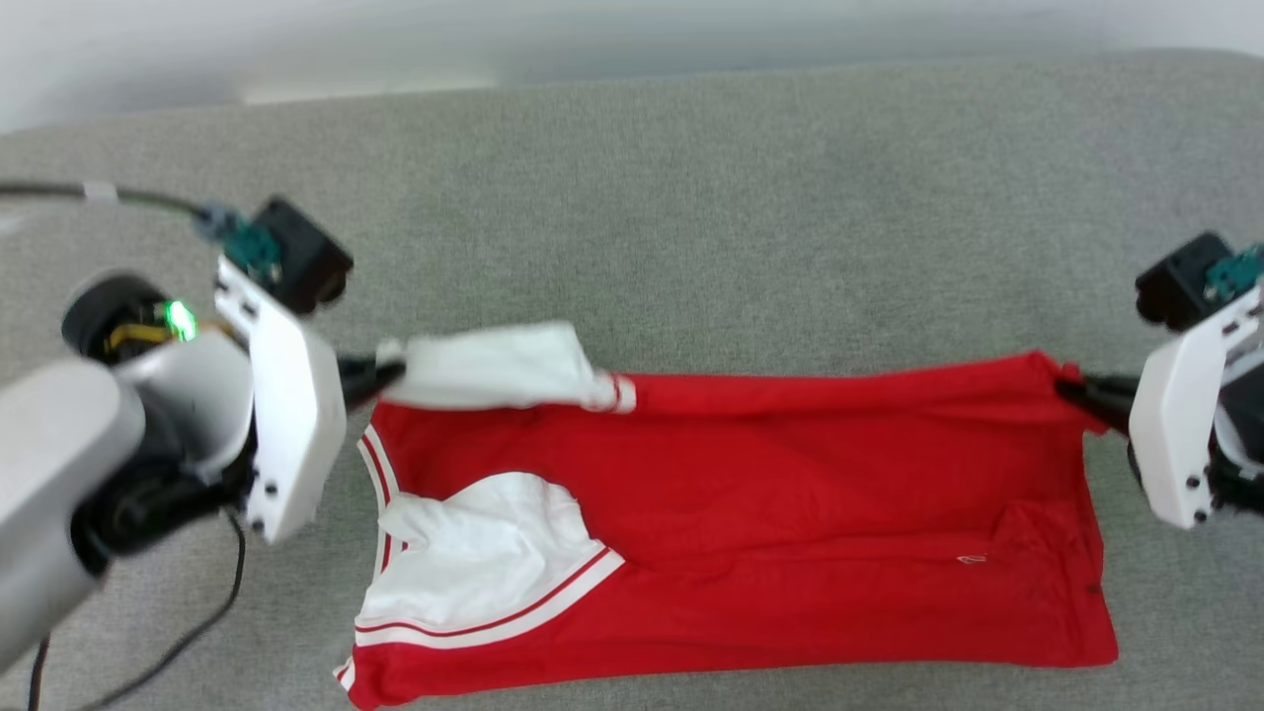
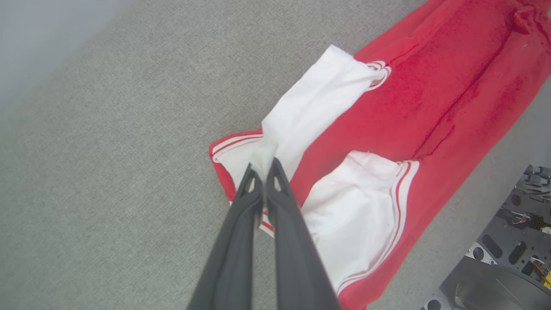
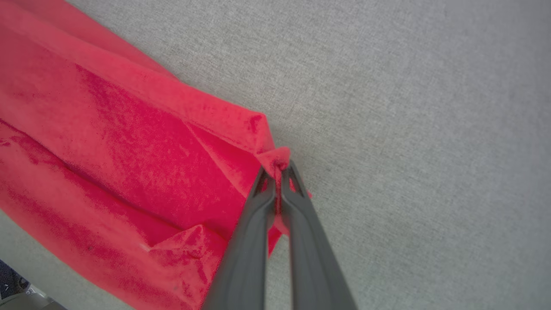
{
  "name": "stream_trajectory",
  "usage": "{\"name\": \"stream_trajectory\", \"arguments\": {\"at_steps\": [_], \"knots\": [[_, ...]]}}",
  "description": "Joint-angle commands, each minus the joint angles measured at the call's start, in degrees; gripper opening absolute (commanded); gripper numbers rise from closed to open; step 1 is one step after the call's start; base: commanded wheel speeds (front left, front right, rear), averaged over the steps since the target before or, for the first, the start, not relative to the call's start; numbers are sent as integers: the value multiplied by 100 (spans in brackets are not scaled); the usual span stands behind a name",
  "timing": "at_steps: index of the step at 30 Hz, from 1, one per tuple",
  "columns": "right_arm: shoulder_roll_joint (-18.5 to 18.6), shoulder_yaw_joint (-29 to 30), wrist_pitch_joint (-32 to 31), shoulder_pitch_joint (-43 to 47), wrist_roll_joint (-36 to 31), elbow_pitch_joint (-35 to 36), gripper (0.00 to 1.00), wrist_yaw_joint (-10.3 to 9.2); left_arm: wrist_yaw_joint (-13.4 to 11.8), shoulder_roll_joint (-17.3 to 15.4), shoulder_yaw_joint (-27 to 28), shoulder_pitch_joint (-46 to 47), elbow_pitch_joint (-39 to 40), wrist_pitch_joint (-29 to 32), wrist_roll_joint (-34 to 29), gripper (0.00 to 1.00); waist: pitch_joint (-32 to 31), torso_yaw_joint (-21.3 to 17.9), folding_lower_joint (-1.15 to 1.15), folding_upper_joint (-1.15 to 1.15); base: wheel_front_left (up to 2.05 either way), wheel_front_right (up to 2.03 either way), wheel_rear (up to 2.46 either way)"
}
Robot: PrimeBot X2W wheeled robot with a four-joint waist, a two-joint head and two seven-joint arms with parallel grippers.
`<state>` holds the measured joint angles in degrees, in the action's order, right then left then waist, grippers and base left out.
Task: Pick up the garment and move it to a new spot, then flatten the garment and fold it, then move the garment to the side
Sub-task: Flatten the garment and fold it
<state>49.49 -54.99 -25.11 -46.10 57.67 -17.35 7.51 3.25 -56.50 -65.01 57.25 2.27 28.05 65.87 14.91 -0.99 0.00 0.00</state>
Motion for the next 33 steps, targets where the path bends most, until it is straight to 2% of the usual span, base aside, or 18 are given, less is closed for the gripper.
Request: {"name": "stream_trajectory", "arguments": {"at_steps": [1,5,10,16,24,25,26,27,28,29,33], "knots": [[13,-37,38,130,48,15,0,-4,-53,-54,-52,-164,56,-52,24,0,-135,-17,0,0,0,0,0],[33,-124,186,473,145,68,0,-4,-217,-272,-220,-672,293,-227,113,0,-298,-46,0,0,0,0,0],[61,-190,353,835,254,143,0,-4,-376,-387,-444,-1305,416,-415,262,0,-414,-68,0,0,0,0,0],[50,-188,475,1186,323,85,0,-4,-450,-243,-623,-1894,227,-557,298,0,-430,-77,0,0,0,0,0],[-246,-370,379,1436,138,-210,0,-4,-311,211,-705,-2246,-371,-694,293,0,-341,-125,0,0,0,0,0],[-296,-369,397,1459,139,-254,0,-4,-314,259,-688,-2265,-422,-751,304,11,-343,-128,0,0,0,0,0],[-336,-334,443,1467,144,-294,0,-4,-325,278,-666,-2260,-454,-811,279,75,-355,-131,0,0,0,0,0],[-356,-301,469,1463,140,-310,22,-4,-338,270,-628,-2222,-472,-909,200,100,-374,-133,0,0,0,0,0],[-356,-265,519,1444,108,-292,59,-4,-373,253,-590,-2197,-479,-1002,164,100,-401,-136,0,0,0,0,0],[-344,-206,600,1413,82,-262,100,-4,-397,226,-555,-2186,-458,-1100,125,100,-430,-140,0,0,0,0,0],[-231,69,946,1398,31,-36,100,-4,-704,108,-346,-2199,-277,-1710,-149,100,-570,-151,0,0,0,0,0]]}}
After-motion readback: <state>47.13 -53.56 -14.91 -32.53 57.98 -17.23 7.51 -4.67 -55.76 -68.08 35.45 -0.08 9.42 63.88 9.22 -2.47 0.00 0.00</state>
